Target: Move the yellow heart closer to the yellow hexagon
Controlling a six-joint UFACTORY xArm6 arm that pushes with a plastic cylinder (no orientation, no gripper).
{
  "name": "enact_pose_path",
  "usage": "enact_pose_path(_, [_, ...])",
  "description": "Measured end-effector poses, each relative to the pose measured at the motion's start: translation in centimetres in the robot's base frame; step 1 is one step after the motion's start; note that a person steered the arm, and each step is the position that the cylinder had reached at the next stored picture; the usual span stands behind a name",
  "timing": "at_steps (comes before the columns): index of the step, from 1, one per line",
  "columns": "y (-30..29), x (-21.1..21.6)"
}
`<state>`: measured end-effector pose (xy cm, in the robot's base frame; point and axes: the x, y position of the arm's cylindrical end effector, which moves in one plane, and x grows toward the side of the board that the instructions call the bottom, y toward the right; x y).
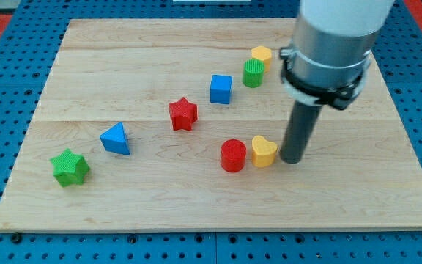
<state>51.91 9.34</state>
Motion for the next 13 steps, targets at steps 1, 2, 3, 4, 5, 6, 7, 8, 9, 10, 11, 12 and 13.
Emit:
enact_pose_path(1, [-6.3,0.2])
enact_pose_path(2, [-2.6,0.9])
enact_pose_path(3, [-9.5,1.7])
enact_pose_path(4, [-13.7,2.0])
enact_pose_path(5, [-8.3,-0.4])
enact_pose_path(6, [-5.6,-3.2])
enact_pose_path(7, [-5.6,-4.5])
enact_pose_path(8, [-6.8,-4.1])
enact_pose_path(9, [-4.8,-6.0])
enact_pose_path(10, [0.9,-9.5])
enact_pose_path(11, [3.8,-8.7])
enact_pose_path(12, [-0.7,-5.6])
enact_pose_path(13, [-3.0,-8.6])
